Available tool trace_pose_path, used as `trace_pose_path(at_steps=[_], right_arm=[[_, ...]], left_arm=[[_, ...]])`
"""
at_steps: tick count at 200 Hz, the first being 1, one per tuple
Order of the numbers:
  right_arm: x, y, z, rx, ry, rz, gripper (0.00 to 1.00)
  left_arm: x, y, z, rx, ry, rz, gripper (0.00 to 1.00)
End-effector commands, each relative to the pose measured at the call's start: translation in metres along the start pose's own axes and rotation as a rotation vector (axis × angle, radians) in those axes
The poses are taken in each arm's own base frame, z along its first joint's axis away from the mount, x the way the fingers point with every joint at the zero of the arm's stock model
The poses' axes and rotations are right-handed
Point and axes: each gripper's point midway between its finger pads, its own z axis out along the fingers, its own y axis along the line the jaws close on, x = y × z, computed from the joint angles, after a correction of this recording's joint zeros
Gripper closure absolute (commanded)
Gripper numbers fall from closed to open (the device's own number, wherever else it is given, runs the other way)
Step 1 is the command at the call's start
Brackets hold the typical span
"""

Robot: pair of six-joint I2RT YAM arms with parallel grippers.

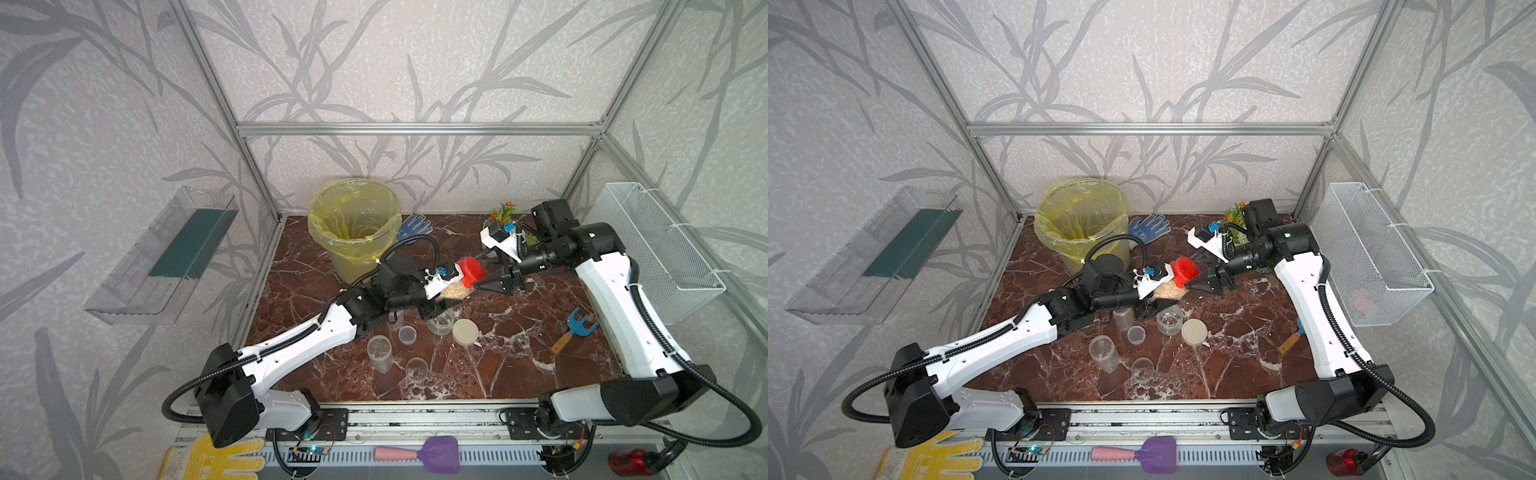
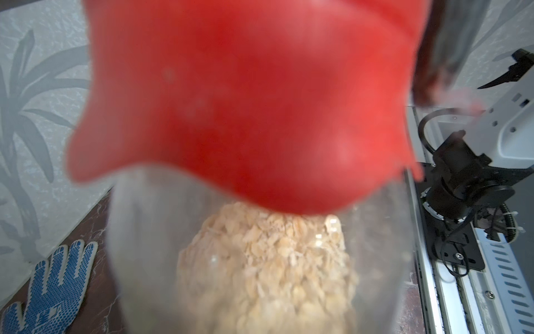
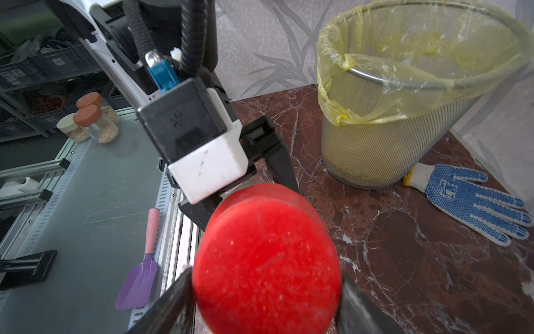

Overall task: Empty expired oatmeal from jars
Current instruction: Unscrew the lid from the jar.

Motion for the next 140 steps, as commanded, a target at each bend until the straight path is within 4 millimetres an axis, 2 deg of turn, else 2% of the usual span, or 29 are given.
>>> trace_pose_path(at_steps=[1,30,54,80,103,118,131,140], right_arm=[[-0.007,0.001,-0.007,0.035,-0.035,-0.031,0.22],[-0.003,-0.002,-0.007,0.064,-0.026,-0.013,0.20],[-0.001,-0.026,-0.016,0.204,-0.011,0.065,0.19],[-0.015,-0.041,-0.030,0.286,-0.102,0.336,0.23],[-0.026,-0.050,-0.035,0.302,-0.197,0.701,0.24],[-0.029,-0.043,-0.028,0.270,-0.221,0.890,0.25],[-0.030,-0.036,-0.017,0.318,-0.207,0.943,0.21],[-0.028,-0.040,-0.015,0.393,-0.218,0.987,0.19]], left_arm=[[-0.002,0.026,-0.009,-0.105,0.015,-0.046,0.96],[-0.004,0.027,-0.011,-0.113,0.011,-0.038,0.97],[-0.005,0.029,-0.013,-0.129,0.010,-0.027,0.97],[-0.004,0.035,-0.013,-0.165,0.020,-0.011,0.97],[-0.002,0.041,-0.012,-0.194,0.046,0.010,0.97],[-0.001,0.043,-0.010,-0.210,0.056,0.028,0.97],[-0.001,0.044,-0.010,-0.223,0.066,0.045,0.97],[-0.001,0.045,-0.009,-0.228,0.069,0.053,0.97]])
